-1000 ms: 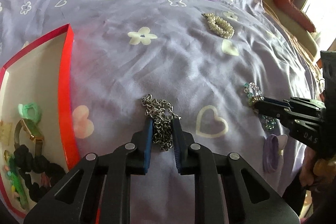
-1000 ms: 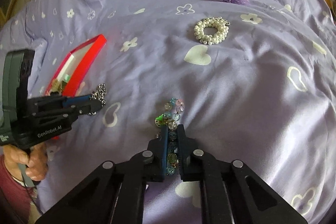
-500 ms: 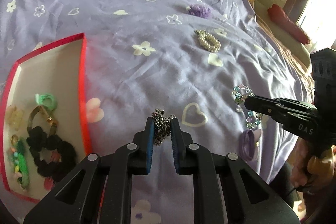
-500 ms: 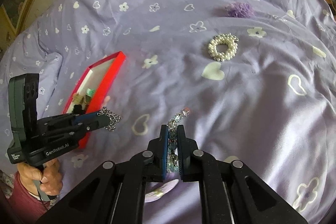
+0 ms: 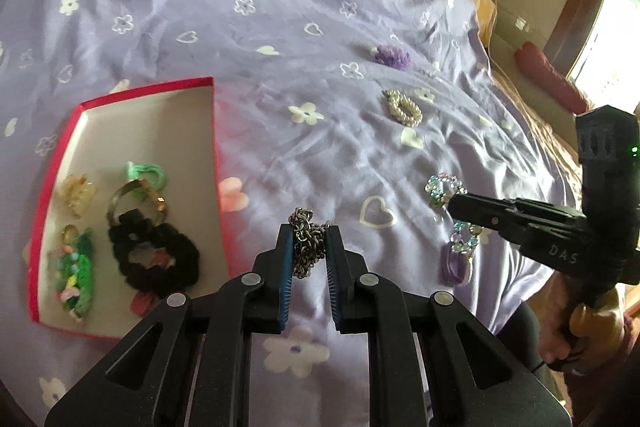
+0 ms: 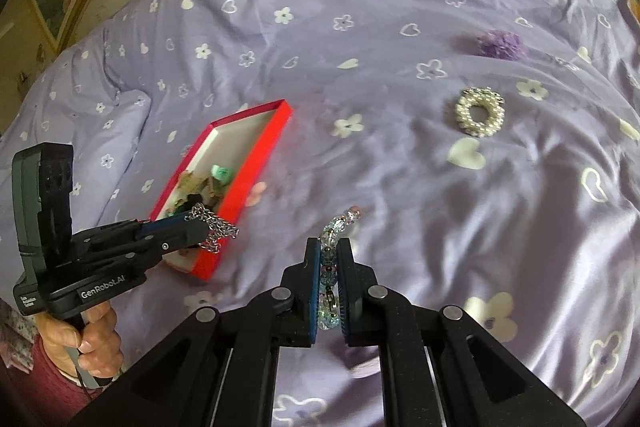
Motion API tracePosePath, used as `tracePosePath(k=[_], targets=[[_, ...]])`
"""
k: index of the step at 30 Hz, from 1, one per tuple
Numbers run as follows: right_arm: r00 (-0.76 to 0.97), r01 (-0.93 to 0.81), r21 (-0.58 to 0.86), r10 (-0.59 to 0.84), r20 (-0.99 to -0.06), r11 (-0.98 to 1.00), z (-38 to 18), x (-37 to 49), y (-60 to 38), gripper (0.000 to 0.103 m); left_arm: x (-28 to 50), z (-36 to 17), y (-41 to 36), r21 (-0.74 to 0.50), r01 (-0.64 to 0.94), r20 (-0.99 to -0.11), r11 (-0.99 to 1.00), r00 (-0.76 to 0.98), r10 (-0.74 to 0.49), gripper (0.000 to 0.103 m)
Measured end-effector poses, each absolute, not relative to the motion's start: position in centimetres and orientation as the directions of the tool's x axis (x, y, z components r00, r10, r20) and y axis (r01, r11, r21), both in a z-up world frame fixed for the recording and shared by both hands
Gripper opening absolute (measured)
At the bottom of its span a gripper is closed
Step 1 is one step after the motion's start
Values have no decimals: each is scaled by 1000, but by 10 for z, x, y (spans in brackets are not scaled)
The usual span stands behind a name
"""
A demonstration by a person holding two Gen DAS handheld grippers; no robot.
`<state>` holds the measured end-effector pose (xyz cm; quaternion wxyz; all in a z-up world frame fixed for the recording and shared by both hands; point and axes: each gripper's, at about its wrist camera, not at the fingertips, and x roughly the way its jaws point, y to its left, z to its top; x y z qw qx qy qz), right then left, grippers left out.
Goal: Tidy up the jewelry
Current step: 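Carry the silver chain and crystal bracelet into the red box with both grippers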
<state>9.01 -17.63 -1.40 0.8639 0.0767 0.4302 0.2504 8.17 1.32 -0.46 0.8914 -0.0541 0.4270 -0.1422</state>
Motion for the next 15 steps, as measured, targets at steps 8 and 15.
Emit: tracePosePath(k=[8, 15], targets=[[487, -416, 351, 532, -692, 839, -5, 84, -150, 7, 64, 4, 41, -231, 154, -728, 961, 628, -276, 13], [468, -459, 356, 562, -682, 814, 3, 79, -125, 7, 51, 7, 70, -246, 93, -719, 965, 650, -246, 13]])
